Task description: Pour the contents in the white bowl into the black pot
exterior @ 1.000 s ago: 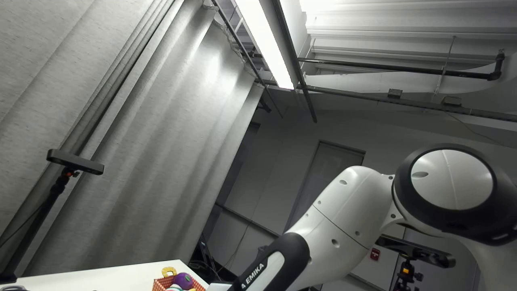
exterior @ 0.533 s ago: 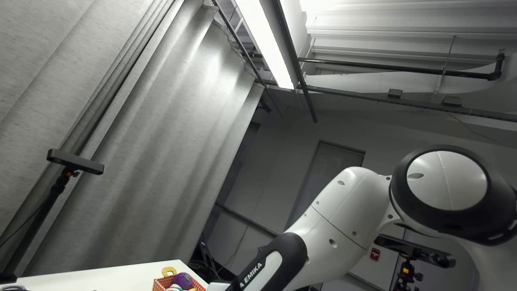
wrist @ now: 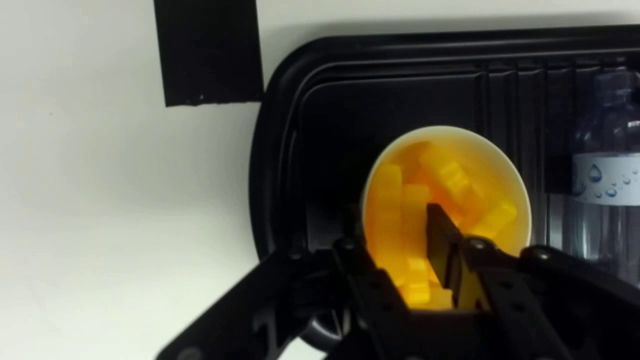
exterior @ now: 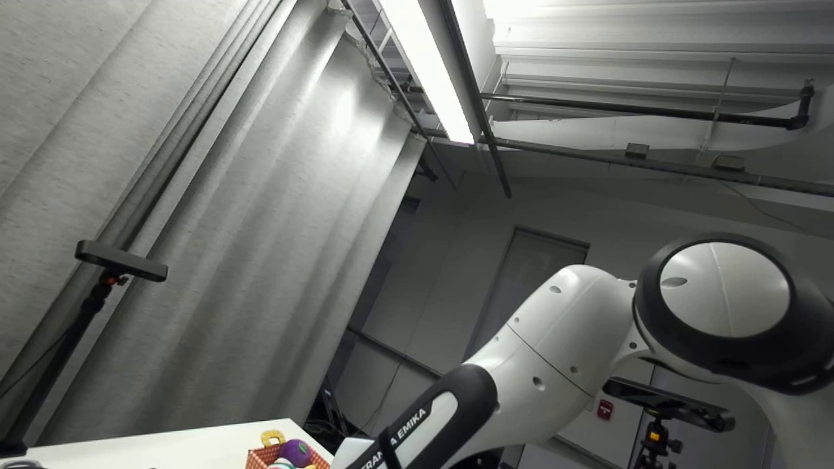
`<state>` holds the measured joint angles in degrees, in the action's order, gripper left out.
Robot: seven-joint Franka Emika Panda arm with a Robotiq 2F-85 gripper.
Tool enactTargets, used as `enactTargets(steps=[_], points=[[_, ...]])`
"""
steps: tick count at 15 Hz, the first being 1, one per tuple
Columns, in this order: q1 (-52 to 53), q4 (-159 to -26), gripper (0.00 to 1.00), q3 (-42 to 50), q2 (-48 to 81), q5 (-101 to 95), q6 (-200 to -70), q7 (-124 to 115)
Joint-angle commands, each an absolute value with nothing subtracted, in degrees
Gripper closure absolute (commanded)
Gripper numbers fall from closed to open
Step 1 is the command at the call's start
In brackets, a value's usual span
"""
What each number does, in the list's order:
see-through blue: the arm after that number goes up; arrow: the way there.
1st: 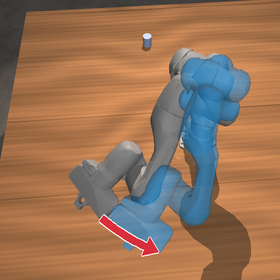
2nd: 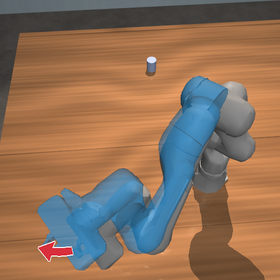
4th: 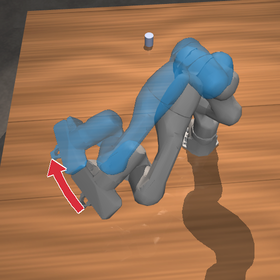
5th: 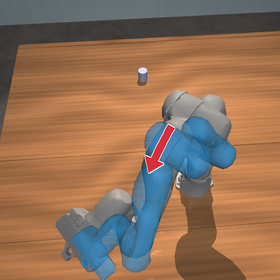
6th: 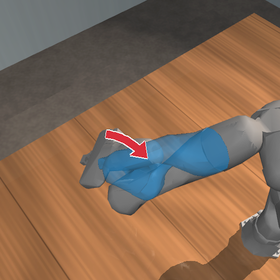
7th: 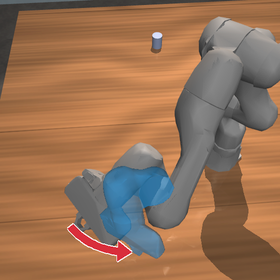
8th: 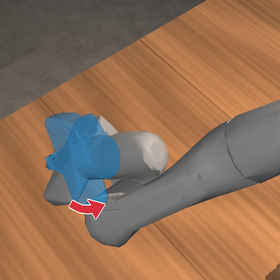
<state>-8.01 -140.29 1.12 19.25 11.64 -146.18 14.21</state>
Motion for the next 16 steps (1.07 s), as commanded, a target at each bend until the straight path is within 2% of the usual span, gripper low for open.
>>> enactTargets(steps=[1, 7, 16], points=[[-7.82, -139.41, 0.90, 1.68, 14.85, 10.24, -142.74, 11.21], [-7.30, -133.36, 0.90, 1.42, 13.03, 10.34, -134.97, 10.47], [-5.91, -115.07, 0.90, 3.65, 20.94, 1.26, -130.80, 3.63]])
